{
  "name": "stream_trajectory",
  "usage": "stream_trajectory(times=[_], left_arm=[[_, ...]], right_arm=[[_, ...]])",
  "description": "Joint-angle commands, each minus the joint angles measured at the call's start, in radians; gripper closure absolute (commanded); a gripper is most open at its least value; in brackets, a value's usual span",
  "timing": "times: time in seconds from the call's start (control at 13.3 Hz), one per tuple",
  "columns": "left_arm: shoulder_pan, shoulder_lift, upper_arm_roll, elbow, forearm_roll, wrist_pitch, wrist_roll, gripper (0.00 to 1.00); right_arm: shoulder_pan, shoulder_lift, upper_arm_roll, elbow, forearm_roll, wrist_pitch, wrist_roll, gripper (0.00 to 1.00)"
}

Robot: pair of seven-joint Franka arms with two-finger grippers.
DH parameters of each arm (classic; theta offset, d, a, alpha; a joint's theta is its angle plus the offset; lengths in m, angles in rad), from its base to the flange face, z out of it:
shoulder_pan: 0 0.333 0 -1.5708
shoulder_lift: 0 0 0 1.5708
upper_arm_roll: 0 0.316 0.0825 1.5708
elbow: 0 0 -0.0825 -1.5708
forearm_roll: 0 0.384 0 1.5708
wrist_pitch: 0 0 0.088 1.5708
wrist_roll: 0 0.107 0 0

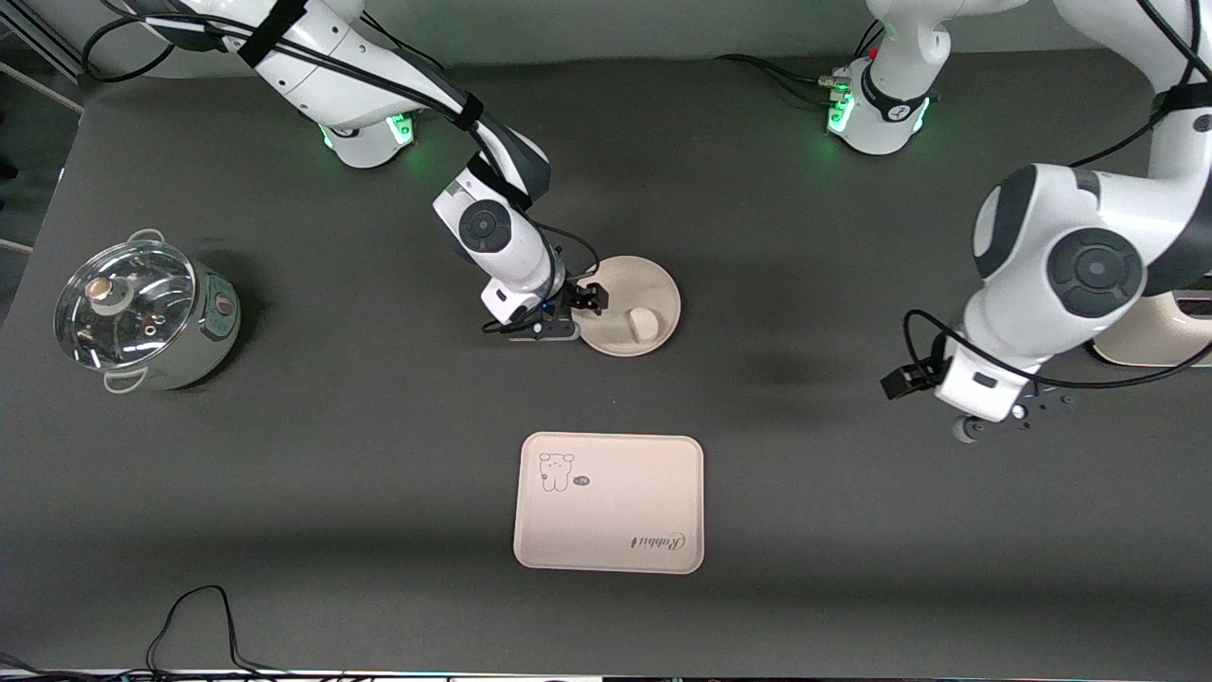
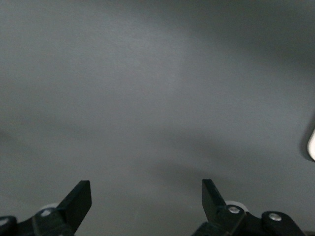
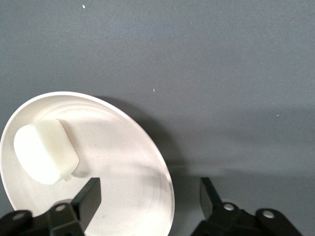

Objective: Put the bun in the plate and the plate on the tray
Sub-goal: 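Grasp the plate rim with the right gripper while the left gripper retracts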

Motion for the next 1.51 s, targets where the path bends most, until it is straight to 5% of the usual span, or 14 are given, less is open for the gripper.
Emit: stream_trajectory(times=[0.0, 0.3, 0.53, 0.9, 1.2, 1.43], left_arm=[[-0.045, -0.022, 0.082, -0.014, -0.012, -0.011, 0.092, 0.0], [-0.103, -0.118, 0.226, -0.023, -0.07, -0.096, 0.281, 0.0], [-0.128, -0.18, 0.259, -0.031, -0.072, -0.156, 0.341, 0.0], [-0.125, -0.206, 0.274, 0.004, -0.117, -0.178, 0.388, 0.0], [-0.112, -0.221, 0.277, 0.166, -0.13, -0.354, 0.39, 0.0], [-0.114, -0.183, 0.273, 0.209, -0.118, -0.41, 0.402, 0.0]], right_arm=[[0.008, 0.012, -0.011, -0.034, -0.022, 0.081, 0.008, 0.18], [0.013, 0.025, -0.023, -0.048, -0.068, 0.112, 0.009, 0.61], [0.016, 0.032, -0.025, -0.046, -0.068, 0.113, 0.012, 0.99], [0.0, -0.013, -0.025, -0.019, -0.067, 0.045, 0.014, 1.0], [-0.027, -0.12, -0.023, 0.018, -0.055, -0.036, 0.006, 1.0], [-0.042, -0.111, -0.023, 0.154, -0.022, -0.054, 0.004, 1.0]])
